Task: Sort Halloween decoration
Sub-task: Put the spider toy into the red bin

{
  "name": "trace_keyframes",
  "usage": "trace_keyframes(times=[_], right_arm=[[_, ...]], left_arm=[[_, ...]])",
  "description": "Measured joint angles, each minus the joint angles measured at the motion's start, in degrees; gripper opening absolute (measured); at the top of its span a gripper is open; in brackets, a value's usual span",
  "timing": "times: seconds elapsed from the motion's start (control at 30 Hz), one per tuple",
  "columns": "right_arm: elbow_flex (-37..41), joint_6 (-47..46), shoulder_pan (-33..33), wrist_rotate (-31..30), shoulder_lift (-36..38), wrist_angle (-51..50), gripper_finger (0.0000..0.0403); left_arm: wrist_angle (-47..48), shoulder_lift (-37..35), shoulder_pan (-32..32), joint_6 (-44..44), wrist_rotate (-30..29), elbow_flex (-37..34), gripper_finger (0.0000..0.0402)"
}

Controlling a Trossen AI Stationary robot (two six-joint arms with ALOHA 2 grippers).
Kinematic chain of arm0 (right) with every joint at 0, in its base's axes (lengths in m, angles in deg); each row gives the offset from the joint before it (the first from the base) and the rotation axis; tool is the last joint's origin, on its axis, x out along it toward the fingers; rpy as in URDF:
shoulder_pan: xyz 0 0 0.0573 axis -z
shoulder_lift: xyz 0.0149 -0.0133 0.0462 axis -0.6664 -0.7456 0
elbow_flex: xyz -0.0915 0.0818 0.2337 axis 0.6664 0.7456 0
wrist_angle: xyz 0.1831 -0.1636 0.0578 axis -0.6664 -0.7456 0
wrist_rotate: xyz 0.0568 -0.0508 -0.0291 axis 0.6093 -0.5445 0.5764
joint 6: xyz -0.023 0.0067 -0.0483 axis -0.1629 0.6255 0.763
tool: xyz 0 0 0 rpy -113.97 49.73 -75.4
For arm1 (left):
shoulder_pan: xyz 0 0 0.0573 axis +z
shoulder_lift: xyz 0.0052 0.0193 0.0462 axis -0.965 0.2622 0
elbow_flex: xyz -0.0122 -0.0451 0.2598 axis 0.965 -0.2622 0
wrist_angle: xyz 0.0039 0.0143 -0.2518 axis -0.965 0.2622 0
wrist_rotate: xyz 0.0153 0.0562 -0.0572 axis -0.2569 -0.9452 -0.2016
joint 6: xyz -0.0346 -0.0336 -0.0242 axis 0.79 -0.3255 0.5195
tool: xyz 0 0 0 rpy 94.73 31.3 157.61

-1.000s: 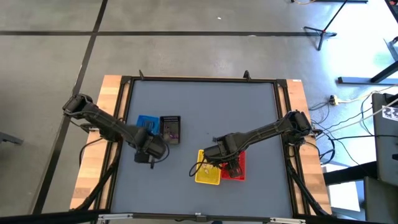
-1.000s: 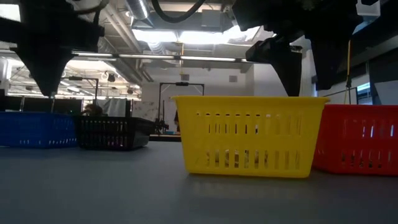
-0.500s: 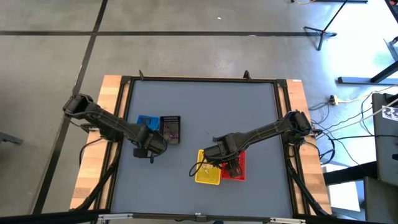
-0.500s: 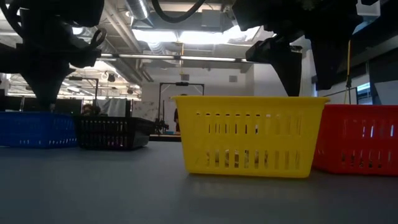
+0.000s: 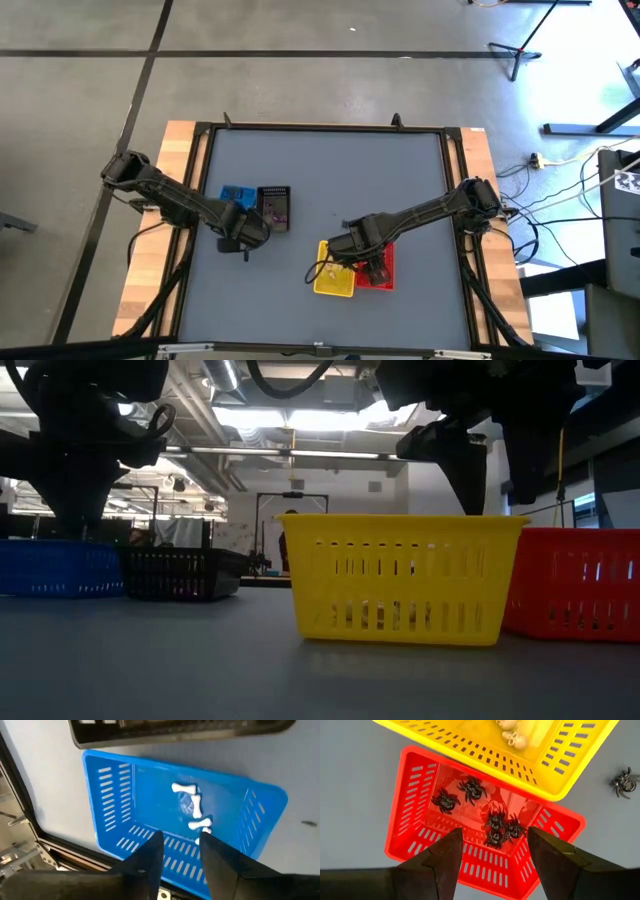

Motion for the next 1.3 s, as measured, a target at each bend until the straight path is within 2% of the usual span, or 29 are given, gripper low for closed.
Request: trace_keyframes(times=[0.13, 0.33, 0.67, 0.97, 1.17, 1.3], right_arm=[[0.0, 2.2, 0.0, 0.0, 0.0, -1.6, 0.0224], [0.0, 9.4, 1.1, 0.1, 0.0, -5.2, 0.0224], [7.5, 15.3, 11.3, 0.1, 7.2, -4.7, 0.0224], [17.1, 19.7, 20.8, 0.2, 9.7, 17.0, 0.0225], [23.0, 23.2, 21.8, 1.6, 9.4, 31.3, 0.0225], [24.3, 25.6, 21.7, 1.7, 9.3, 36.6, 0.0225]], left_arm=[[-1.7, 0.0, 0.0, 1.2, -1.0, 0.0, 0.0130], [-4.7, 0.0, 0.0, 1.2, -1.2, 0.0, 0.0129], [-5.2, 0.0, 0.0, 2.7, -2.4, 0.0, 0.0129], [-6.5, 0.0, 0.0, 2.8, -2.4, 0.0, 0.0128], [-7.9, 0.0, 0.0, 2.8, -2.3, 0.0, 0.0128], [-7.9, 0.0, 0.0, 2.8, -2.3, 0.0, 0.0128]])
